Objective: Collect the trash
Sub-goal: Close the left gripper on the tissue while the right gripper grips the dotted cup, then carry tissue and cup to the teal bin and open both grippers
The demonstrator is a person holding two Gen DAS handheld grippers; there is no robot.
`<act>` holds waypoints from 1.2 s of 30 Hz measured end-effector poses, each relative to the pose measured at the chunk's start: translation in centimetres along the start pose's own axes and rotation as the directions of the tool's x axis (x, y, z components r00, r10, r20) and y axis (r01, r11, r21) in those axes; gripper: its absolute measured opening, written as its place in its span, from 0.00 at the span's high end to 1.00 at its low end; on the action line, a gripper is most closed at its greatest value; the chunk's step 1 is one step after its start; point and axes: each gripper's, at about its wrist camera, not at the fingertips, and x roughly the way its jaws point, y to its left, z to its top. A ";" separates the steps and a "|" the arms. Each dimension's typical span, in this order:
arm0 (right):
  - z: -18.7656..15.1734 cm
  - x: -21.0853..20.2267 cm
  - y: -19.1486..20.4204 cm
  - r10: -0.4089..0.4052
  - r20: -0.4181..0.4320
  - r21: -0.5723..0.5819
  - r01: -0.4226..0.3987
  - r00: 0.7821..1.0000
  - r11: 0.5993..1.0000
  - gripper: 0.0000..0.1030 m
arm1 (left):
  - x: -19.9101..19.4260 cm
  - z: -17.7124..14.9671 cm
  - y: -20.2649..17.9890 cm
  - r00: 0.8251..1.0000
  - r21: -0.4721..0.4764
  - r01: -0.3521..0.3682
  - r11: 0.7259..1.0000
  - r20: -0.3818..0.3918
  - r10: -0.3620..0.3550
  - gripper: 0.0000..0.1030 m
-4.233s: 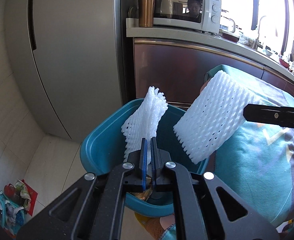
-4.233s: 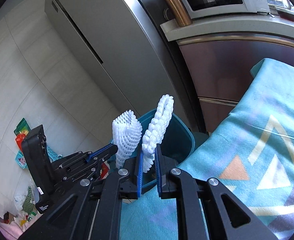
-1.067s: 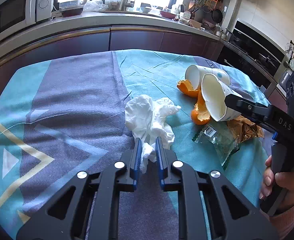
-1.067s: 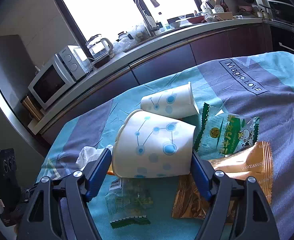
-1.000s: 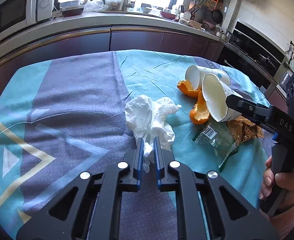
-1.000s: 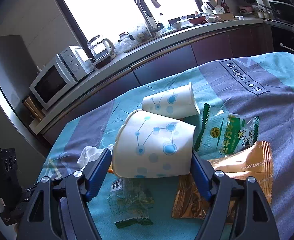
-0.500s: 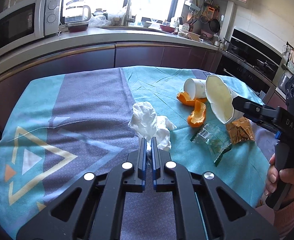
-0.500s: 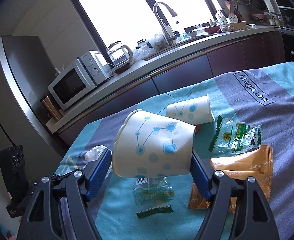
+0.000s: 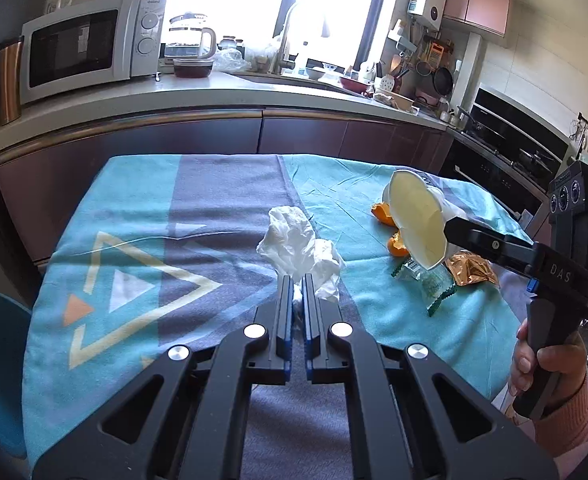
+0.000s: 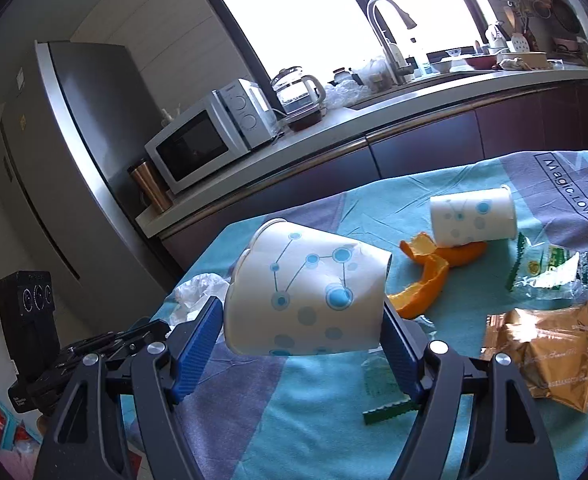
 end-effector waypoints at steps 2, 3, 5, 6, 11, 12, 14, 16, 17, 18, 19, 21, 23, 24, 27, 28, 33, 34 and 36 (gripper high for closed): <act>-0.1 0.4 0.9 0.021 -0.012 -0.013 -0.021 1.000 1.000 0.28 | -1.1 -0.2 0.7 1.000 -0.006 -0.009 1.000 0.011 0.009 0.96; -0.2 0.5 1.3 0.029 -0.017 -0.020 -0.029 0.999 0.999 0.28 | -1.6 -0.3 1.0 1.000 -0.012 -0.014 1.000 0.016 0.014 0.96; -0.3 0.9 2.1 0.047 -0.029 -0.029 -0.048 0.998 0.998 0.28 | -2.5 -0.5 1.8 1.000 -0.026 -0.021 0.999 0.022 0.022 0.96; -0.4 1.1 2.5 0.057 -0.036 -0.035 -0.058 0.998 0.998 0.28 | -2.9 -0.7 2.3 0.999 -0.038 -0.024 0.999 0.024 0.025 0.96; -0.9 2.1 4.5 0.101 -0.070 -0.064 -0.105 0.992 0.992 0.28 | -4.7 -1.6 3.9 0.998 -0.071 -0.048 0.996 0.032 0.051 0.96; -1.0 2.4 4.9 0.110 -0.077 -0.069 -0.116 0.991 0.991 0.28 | -5.1 -1.8 4.1 0.998 -0.075 -0.052 0.996 0.035 0.055 0.96; -1.2 2.8 5.7 0.129 -0.093 -0.079 -0.136 0.987 0.987 0.28 | -5.8 -2.0 4.8 0.997 -0.085 -0.064 0.994 0.041 0.068 0.96; -1.4 3.2 6.5 0.143 -0.108 -0.093 -0.153 0.984 0.984 0.28 | -6.7 -2.3 5.5 0.996 -0.097 -0.073 0.993 0.049 0.078 0.96; -1.6 3.4 7.0 0.151 -0.116 -0.098 -0.162 0.982 0.982 0.28 | -7.1 -2.5 5.8 0.995 -0.104 -0.079 0.991 0.053 0.085 0.96; -1.6 3.6 7.3 0.158 -0.123 -0.102 -0.171 0.980 0.980 0.28 | -7.5 -2.6 6.0 0.994 -0.110 -0.085 0.990 0.057 0.091 0.96; -1.7 3.9 7.8 0.165 -0.131 -0.108 -0.180 0.978 0.978 0.28 | -7.9 -2.8 6.3 0.993 -0.115 -0.092 0.989 0.061 0.099 0.96; -1.9 4.4 8.6 0.179 -0.146 -0.116 -0.197 0.973 0.974 0.28 | -8.8 -3.2 6.9 0.990 -0.124 -0.114 0.986 0.069 0.123 0.96; -2.1 4.9 9.6 0.192 -0.160 -0.129 -0.213 0.968 0.969 0.28 | -9.7 -3.7 7.5 0.988 -0.134 -0.126 0.983 0.077 0.137 0.96; -2.2 5.1 10.0 0.198 -0.167 -0.135 -0.221 0.966 0.966 0.28 | -10.2 -3.9 7.8 0.986 -0.141 -0.132 0.981 0.080 0.144 0.96; -2.5 5.8 11.5 0.221 -0.192 -0.147 -0.251 0.956 0.957 0.28 | -11.6 -4.4 9.0 0.981 -0.162 -0.159 0.974 0.090 0.175 0.96; -2.6 6.1 11.9 0.227 -0.199 -0.153 -0.259 0.953 0.954 0.28 | -12.1 -4.6 9.4 0.978 -0.170 -0.168 0.971 0.094 0.185 0.96; -2.9 7.5 14.4 0.264 -0.243 -0.179 -0.311 0.933 0.933 0.28 | -14.7 -5.3 11.6 0.962 -0.213 -0.220 0.952 0.115 0.248 0.96; -2.9 7.8 14.8 0.272 -0.252 -0.184 -0.322 0.929 0.929 0.28 | -15.1 -5.4 12.1 0.958 -0.222 -0.231 0.947 0.118 0.261 0.96; -3.0 8.5 15.9 0.285 -0.269 -0.194 -0.342 0.920 0.920 0.28 | -16.0 -5.6 13.1 0.949 -0.246 -0.254 0.936 0.122 0.289 0.96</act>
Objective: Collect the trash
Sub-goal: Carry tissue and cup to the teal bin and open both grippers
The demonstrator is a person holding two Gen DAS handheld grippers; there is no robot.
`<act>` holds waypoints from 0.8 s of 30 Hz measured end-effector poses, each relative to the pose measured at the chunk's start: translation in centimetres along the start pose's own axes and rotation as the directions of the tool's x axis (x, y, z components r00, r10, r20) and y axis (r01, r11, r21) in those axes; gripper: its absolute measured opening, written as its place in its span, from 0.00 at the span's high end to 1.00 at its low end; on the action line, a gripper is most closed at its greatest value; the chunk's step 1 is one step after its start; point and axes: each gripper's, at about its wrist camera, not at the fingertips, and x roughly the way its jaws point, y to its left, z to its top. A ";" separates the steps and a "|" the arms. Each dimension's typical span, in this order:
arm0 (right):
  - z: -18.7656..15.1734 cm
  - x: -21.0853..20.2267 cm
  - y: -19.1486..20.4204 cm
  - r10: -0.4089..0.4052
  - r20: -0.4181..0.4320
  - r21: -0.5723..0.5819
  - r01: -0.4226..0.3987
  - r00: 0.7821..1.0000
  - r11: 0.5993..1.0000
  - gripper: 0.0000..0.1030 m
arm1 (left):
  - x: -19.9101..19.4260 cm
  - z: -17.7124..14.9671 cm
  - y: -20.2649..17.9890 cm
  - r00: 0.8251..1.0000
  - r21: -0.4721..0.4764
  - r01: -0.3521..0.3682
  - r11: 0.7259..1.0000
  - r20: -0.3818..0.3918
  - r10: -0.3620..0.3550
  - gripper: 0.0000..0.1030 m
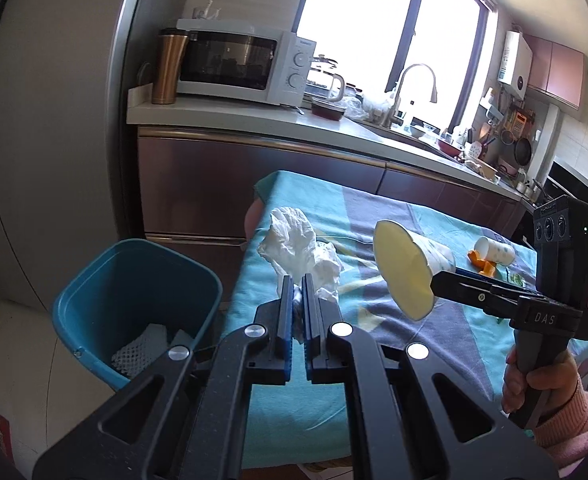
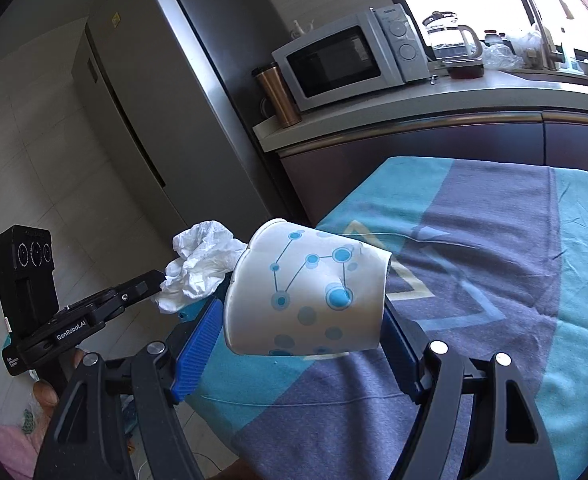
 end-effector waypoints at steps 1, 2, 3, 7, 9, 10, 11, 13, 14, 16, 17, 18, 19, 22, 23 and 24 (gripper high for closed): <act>0.2 0.5 0.4 0.008 -0.008 -0.011 -0.008 1.000 1.000 0.28 | -0.3 0.0 0.8 1.000 -0.013 -0.018 1.000 0.004 0.018 0.96; 0.3 1.0 0.8 0.015 -0.016 -0.021 -0.015 1.000 1.000 0.28 | -0.6 0.0 1.5 0.999 -0.026 -0.032 0.999 0.008 0.033 0.96; 0.5 1.5 1.2 0.024 -0.025 -0.029 -0.025 0.999 0.999 0.28 | -0.8 0.0 2.3 0.999 -0.038 -0.048 0.998 0.011 0.048 0.96; 1.2 3.4 2.9 0.053 -0.059 -0.071 -0.057 0.997 0.996 0.28 | -1.2 -0.3 5.3 0.994 -0.080 -0.112 0.990 0.008 0.113 0.96; 1.5 4.2 3.7 0.066 -0.069 -0.089 -0.072 0.995 0.993 0.28 | -1.2 -0.5 6.8 0.989 -0.099 -0.148 0.984 -0.001 0.149 0.96; 1.7 4.6 4.1 0.073 -0.075 -0.101 -0.080 0.995 0.992 0.28 | -1.2 -0.7 7.4 0.987 -0.106 -0.161 0.981 -0.006 0.161 0.96; 1.9 5.0 4.6 0.077 -0.081 -0.111 -0.086 0.994 0.990 0.28 | -1.1 -0.7 7.9 0.985 -0.114 -0.172 0.979 -0.011 0.172 0.96; 2.3 6.0 5.3 0.087 -0.096 -0.127 -0.098 0.992 0.987 0.28 | -1.0 -0.9 9.1 0.981 -0.131 -0.193 0.972 -0.019 0.192 0.96; 2.5 6.5 5.7 0.089 -0.104 -0.134 -0.103 0.991 0.986 0.28 | -0.9 -1.1 9.7 0.979 -0.139 -0.202 0.969 -0.025 0.201 0.96; 2.7 7.7 6.5 0.093 -0.122 -0.150 -0.111 0.988 0.983 0.28 | -0.7 -1.3 11.0 0.975 -0.156 -0.222 0.962 -0.038 0.219 0.96; 2.8 8.3 6.8 0.093 -0.132 -0.156 -0.113 0.987 0.981 0.28 | -0.5 -1.5 11.5 0.973 -0.164 -0.232 0.959 -0.045 0.227 0.96; 3.0 9.0 7.1 0.094 -0.143 -0.163 -0.117 0.985 0.980 0.28 | -0.3 -1.6 12.0 0.971 -0.172 -0.237 0.956 -0.052 0.231 0.96; 3.0 9.6 7.4 0.095 -0.155 -0.168 -0.121 0.983 0.978 0.28 | 0.0 -1.7 12.5 0.970 -0.179 -0.245 0.953 -0.060 0.237 0.96; 3.1 11.6 8.2 0.093 -0.192 -0.181 -0.129 0.977 0.975 0.28 | 0.9 -2.0 13.5 0.963 -0.187 -0.268 0.945 -0.082 0.256 0.96; 3.1 12.2 8.5 0.093 -0.204 -0.182 -0.131 0.975 0.974 0.28 | 1.1 -2.0 13.8 0.961 -0.187 -0.273 0.944 -0.086 0.261 0.96; 3.0 12.7 8.7 0.094 -0.215 -0.186 -0.135 0.972 0.973 0.28 | 1.3 -2.1 14.1 0.960 -0.188 -0.276 0.943 -0.090 0.263 0.96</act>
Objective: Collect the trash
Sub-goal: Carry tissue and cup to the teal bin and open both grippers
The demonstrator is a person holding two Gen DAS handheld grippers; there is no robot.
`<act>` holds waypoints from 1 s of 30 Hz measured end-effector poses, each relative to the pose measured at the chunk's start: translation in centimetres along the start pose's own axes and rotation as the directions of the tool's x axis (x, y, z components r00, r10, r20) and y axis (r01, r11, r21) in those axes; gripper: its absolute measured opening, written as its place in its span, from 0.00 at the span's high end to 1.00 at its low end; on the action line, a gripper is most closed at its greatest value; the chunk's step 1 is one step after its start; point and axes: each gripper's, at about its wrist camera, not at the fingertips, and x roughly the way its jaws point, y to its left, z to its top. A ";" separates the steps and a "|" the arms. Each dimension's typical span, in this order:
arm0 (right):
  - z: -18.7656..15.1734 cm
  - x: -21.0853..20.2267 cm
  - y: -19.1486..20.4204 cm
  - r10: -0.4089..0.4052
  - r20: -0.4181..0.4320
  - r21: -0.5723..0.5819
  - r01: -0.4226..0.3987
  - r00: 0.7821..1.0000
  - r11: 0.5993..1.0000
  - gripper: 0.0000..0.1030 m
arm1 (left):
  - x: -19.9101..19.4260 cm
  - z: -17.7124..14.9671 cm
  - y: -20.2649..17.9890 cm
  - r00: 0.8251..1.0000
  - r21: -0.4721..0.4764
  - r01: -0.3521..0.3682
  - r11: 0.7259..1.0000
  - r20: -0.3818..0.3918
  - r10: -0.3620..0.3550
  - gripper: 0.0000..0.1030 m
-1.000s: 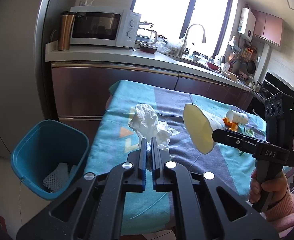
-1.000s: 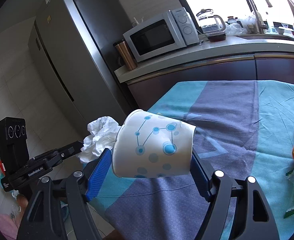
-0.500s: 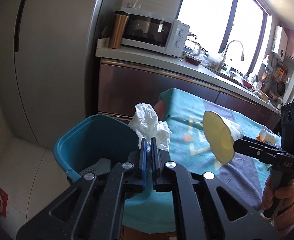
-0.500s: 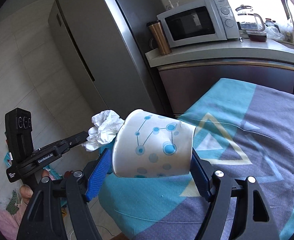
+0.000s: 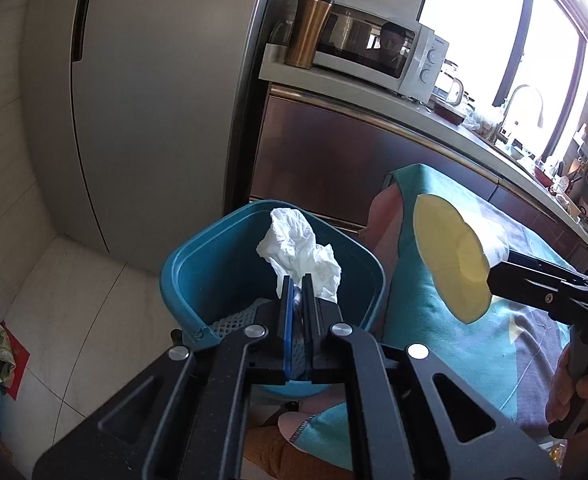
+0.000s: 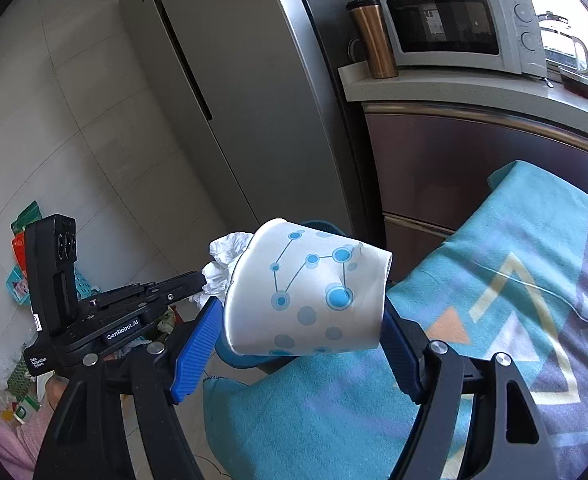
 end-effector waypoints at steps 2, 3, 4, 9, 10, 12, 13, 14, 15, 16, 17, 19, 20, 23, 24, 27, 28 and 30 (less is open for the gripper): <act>0.3 1.2 0.3 0.000 -0.020 -0.011 0.000 1.000 1.000 0.28 | 0.6 0.0 0.3 1.000 -0.003 -0.006 1.000 -0.007 0.006 0.96; 0.4 1.6 0.5 0.001 -0.031 -0.016 -0.001 1.000 1.000 0.28 | 0.8 0.1 0.4 1.000 -0.003 -0.007 1.000 -0.009 0.007 0.96; 0.5 2.1 0.7 0.002 -0.041 -0.021 -0.003 0.999 1.000 0.28 | 1.2 0.2 0.4 1.000 -0.003 -0.010 1.000 -0.011 0.010 0.96; 1.2 4.8 0.9 -0.005 -0.099 -0.030 0.002 0.995 1.000 0.28 | 2.2 0.2 0.5 1.000 0.001 -0.021 1.000 -0.019 0.021 0.96; 1.3 5.2 0.9 -0.004 -0.111 -0.029 0.001 0.994 1.000 0.28 | 2.6 0.2 0.5 0.999 0.001 -0.024 1.000 -0.022 0.024 0.96; 1.2 6.0 0.9 -0.008 -0.125 -0.027 0.005 0.992 1.000 0.28 | 3.2 0.3 0.6 0.999 0.000 -0.028 1.000 -0.031 0.028 0.96; 1.2 6.4 0.9 -0.011 -0.134 -0.029 0.007 0.991 1.000 0.28 | 3.4 0.3 0.5 0.999 0.001 -0.032 0.999 -0.035 0.032 0.96; 1.2 6.7 0.9 -0.013 -0.142 -0.028 0.010 0.990 1.000 0.28 | 3.6 0.2 0.5 0.999 -0.001 -0.035 0.999 -0.040 0.035 0.96; 1.2 7.1 0.9 -0.013 -0.150 -0.025 0.009 0.989 1.000 0.28 | 3.9 0.2 0.6 0.998 -0.003 -0.033 0.999 -0.046 0.033 0.96; 1.2 7.4 0.9 -0.011 -0.160 -0.024 0.007 0.987 1.000 0.28 | 4.2 0.2 0.5 0.998 -0.003 -0.037 0.999 -0.050 0.037 0.96; 1.2 7.8 0.9 -0.008 -0.173 -0.021 0.004 0.985 1.000 0.28 | 4.5 0.2 0.5 0.998 -0.002 -0.042 0.999 -0.053 0.042 0.96; 1.4 8.3 0.7 -0.005 -0.184 -0.009 0.003 0.983 1.000 0.28 | 5.1 0.3 0.6 0.997 0.001 -0.046 0.999 -0.059 0.046 0.96; 1.5 8.6 0.6 -0.006 -0.187 -0.006 0.005 0.982 1.000 0.28 | 5.3 0.3 0.5 0.997 0.003 -0.049 0.999 -0.060 0.049 0.95; 1.7 9.6 0.1 -0.008 -0.200 0.010 0.010 0.980 1.000 0.25 | 6.5 0.4 0.5 0.996 -0.001 -0.056 0.998 -0.075 0.055 0.94; 1.7 9.6 0.0 -0.005 -0.201 0.018 0.009 0.979 1.000 0.25 | 6.7 0.2 0.6 0.995 -0.004 -0.058 0.998 -0.081 0.058 0.94; 1.5 9.2 -0.2 -0.003 -0.187 0.024 0.007 0.982 1.000 0.24 | 7.8 0.0 0.6 0.993 -0.011 -0.064 0.998 -0.101 0.063 0.87; 1.4 9.1 -0.3 -0.001 -0.186 0.026 0.006 0.983 1.000 0.24 | 7.9 -0.1 0.6 0.993 -0.011 -0.065 0.998 -0.103 0.064 0.85; 1.1 8.7 -0.6 0.000 -0.182 0.034 0.006 0.983 0.999 0.24 | 8.1 -0.3 0.6 0.992 -0.012 -0.064 0.998 -0.106 0.062 0.84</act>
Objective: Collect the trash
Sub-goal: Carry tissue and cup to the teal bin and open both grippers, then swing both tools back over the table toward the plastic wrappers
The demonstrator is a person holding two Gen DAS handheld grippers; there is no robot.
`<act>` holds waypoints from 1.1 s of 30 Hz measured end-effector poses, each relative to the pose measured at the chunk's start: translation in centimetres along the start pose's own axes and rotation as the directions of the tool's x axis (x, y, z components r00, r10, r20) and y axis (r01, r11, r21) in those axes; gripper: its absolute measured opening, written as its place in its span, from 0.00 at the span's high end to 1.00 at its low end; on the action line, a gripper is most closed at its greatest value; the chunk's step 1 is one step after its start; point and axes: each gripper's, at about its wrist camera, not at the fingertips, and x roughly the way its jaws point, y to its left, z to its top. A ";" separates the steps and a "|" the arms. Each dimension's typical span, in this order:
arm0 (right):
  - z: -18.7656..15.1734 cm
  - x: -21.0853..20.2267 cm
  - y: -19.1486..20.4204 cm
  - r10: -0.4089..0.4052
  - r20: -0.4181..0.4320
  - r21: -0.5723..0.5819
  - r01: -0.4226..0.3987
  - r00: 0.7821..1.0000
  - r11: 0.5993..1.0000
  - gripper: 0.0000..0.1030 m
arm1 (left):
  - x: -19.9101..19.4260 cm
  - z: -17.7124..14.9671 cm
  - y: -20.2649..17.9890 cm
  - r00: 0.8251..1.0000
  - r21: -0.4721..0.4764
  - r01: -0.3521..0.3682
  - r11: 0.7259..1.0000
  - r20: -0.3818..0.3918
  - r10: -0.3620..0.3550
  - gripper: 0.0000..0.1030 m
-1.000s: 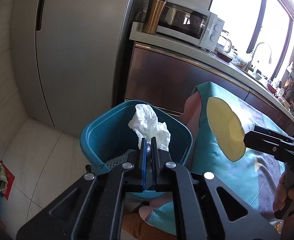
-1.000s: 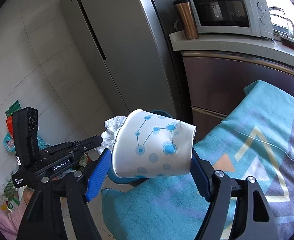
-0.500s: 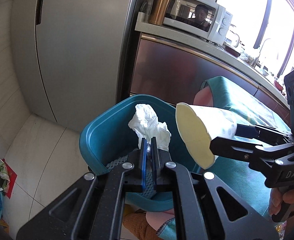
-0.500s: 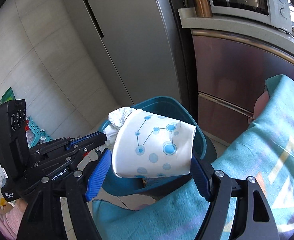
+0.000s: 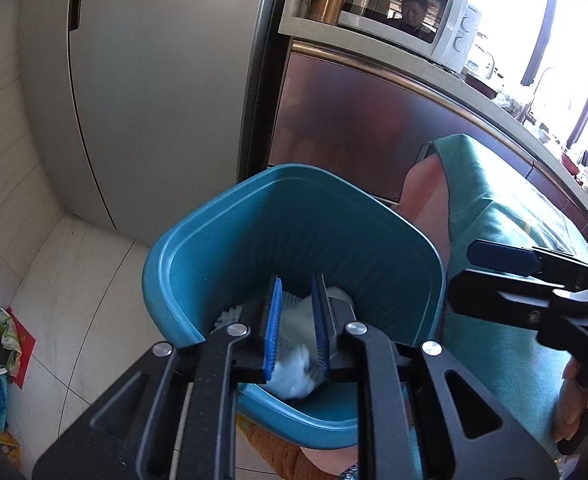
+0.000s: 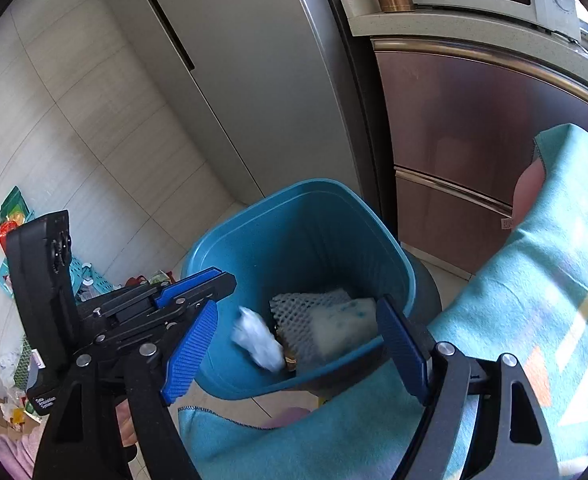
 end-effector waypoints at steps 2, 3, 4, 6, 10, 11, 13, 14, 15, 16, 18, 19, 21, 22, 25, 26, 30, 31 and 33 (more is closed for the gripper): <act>-0.4 -0.5 -0.1 0.004 0.007 0.004 -0.004 1.000 1.000 0.24 | 0.0 -0.1 0.0 1.000 0.000 0.003 1.000 0.001 -0.003 0.84; -0.7 -0.8 -0.2 0.006 0.014 0.005 -0.006 1.000 1.000 0.24 | -0.1 -0.2 0.0 1.000 0.001 0.004 1.000 0.005 -0.004 0.84; -0.9 -1.2 -0.3 0.008 0.022 0.006 -0.008 1.000 1.000 0.24 | -0.3 -0.3 0.0 1.000 0.002 0.005 1.000 0.010 -0.006 0.83; -1.5 -2.1 -0.3 0.010 0.038 0.004 -0.010 0.999 1.000 0.24 | -0.8 -0.3 -0.3 1.000 0.007 0.009 1.000 0.022 -0.009 0.82; -2.6 -4.0 -0.4 0.012 0.071 0.001 -0.013 0.997 1.000 0.24 | -2.4 -0.5 -1.4 0.998 0.038 0.028 0.999 0.056 -0.030 0.78; -2.8 -4.5 -0.6 0.018 0.081 0.003 -0.018 0.997 1.000 0.24 | -2.8 -0.5 -1.8 0.997 0.047 0.035 0.998 0.065 -0.038 0.75; -3.5 -5.9 -0.9 0.018 0.105 0.009 -0.019 0.994 1.000 0.24 | -3.7 -0.5 -2.7 0.995 0.068 0.052 0.996 0.083 -0.058 0.73; -3.8 -6.5 -0.9 0.016 0.118 0.008 -0.017 0.993 1.000 0.24 | -4.1 -0.5 -3.2 0.993 0.077 0.064 0.995 0.093 -0.071 0.70; -4.1 -7.3 -1.0 0.013 0.135 0.008 -0.015 0.991 1.000 0.24 | -4.6 -0.5 -3.8 0.991 0.085 0.077 0.993 0.101 -0.085 0.69; -4.4 -8.0 -1.2 0.009 0.147 0.009 -0.011 0.989 1.000 0.24 | -5.0 -0.5 -4.4 0.989 0.095 0.091 0.991 0.107 -0.101 0.66; -5.3 -9.6 -1.7 -0.004 0.175 0.014 0.002 0.985 1.000 0.24 | -5.6 -0.5 -5.6 0.984 0.117 0.118 0.986 0.116 -0.132 0.65; -5.7 -10.4 -1.9 -0.011 0.188 0.021 0.007 0.982 1.000 0.24 | -6.0 -0.5 -6.2 0.982 0.129 0.130 0.983 0.119 -0.145 0.65; -6.6 -11.9 -2.6 -0.031 0.214 0.037 0.024 0.976 0.999 0.24 | -6.6 -0.7 -7.7 0.975 0.153 0.164 0.974 0.123 -0.184 0.65; -7.2 -12.8 -3.0 -0.044 0.228 0.050 0.033 0.973 0.998 0.24 | -6.9 -0.7 -8.4 0.971 0.162 0.183 0.970 0.124 -0.204 0.63; -8.8 -15.4 -4.4 -0.089 0.264 0.092 0.067 0.960 0.993 0.24 | -7.5 -0.9 -10.9 0.957 0.197 0.235 0.952 0.123 -0.262 0.59; -9.3 -16.3 -4.9 -0.101 0.275 0.108 0.073 0.956 0.991 0.24 | -7.7 -1.0 -11.7 0.952 0.208 0.255 0.944 0.120 -0.283 0.59; -11.7 -19.4 -6.8 -0.174 0.310 0.175 0.124 0.935 0.977 0.23 | -8.0 -1.7 -15.8 0.930 0.263 0.322 0.909 0.091 -0.356 0.59; -12.3 -20.1 -7.3 -0.194 0.315 0.192 0.138 0.929 0.972 0.23 | -8.0 -1.9 -16.9 0.926 0.279 0.335 0.900 0.082 -0.370 0.59; -13.6 -21.6 -8.5 -0.233 0.324 0.231 0.163 0.917 0.959 0.23 | -8.0 -2.6 -19.2 0.916 0.309 0.361 0.880 0.060 -0.397 0.59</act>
